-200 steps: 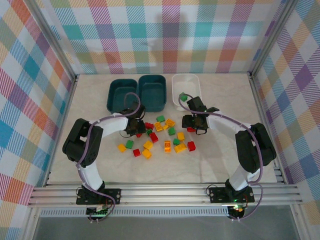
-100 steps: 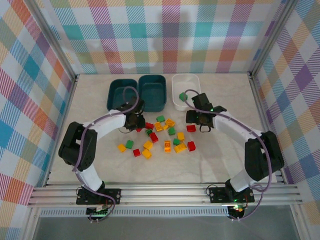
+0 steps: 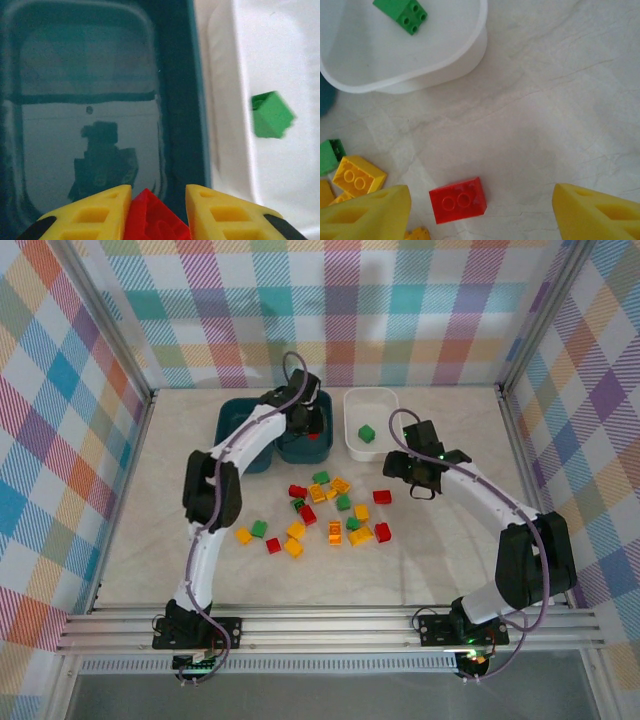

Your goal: Sort the legos into containers by color

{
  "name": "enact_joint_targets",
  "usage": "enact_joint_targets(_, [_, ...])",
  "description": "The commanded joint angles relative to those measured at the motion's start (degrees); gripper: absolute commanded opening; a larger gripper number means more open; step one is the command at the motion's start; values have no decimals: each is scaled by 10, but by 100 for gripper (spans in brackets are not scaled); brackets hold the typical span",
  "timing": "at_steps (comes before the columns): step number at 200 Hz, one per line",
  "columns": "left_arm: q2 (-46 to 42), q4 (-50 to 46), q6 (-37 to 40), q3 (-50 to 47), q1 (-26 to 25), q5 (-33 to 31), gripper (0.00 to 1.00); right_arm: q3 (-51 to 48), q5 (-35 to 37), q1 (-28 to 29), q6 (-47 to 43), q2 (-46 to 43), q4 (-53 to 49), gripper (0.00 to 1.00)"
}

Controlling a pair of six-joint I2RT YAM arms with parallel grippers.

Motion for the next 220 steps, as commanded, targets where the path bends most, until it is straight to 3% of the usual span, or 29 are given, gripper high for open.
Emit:
enact_joint_targets(1, [57,-65,15,92,19,19,23,-9,-26,3,0,-23,-3,75])
enact_joint_targets(36, [95,-57,13,136,35,9,30,-13,-38,3,-11,-23,-4,75])
enact_joint_targets(61, [76,-43,14,135,45,10,65,-12,-44,4,-16,-17,-2,75])
enact_joint_targets(79, [35,-23,18,109,44,26,72,-11,-55,4,-12,-15,0,75])
enact_joint_targets(98, [-48,22,14,20,39,34,81,-14,-64,4,-8,-18,4,75])
enact_joint_targets(127, [-219,94,-26,-210,29,5,82,-22,-84,8,-4,-22,12,74])
enact_joint_targets(158, [-402,95,-163,-495,30,-116,78,-25,-89,28,-9,-15,18,72])
enact_joint_targets(177, [-512,98,-258,-662,31,-136,70,-21,-93,36,-15,-2,18,71])
enact_joint_targets(198, [-614,104,-319,-783,30,-134,61,-19,-97,43,-17,12,20,70])
enact_joint_targets(220, [-675,94,-325,-841,31,-138,59,-18,-105,52,-13,20,22,69])
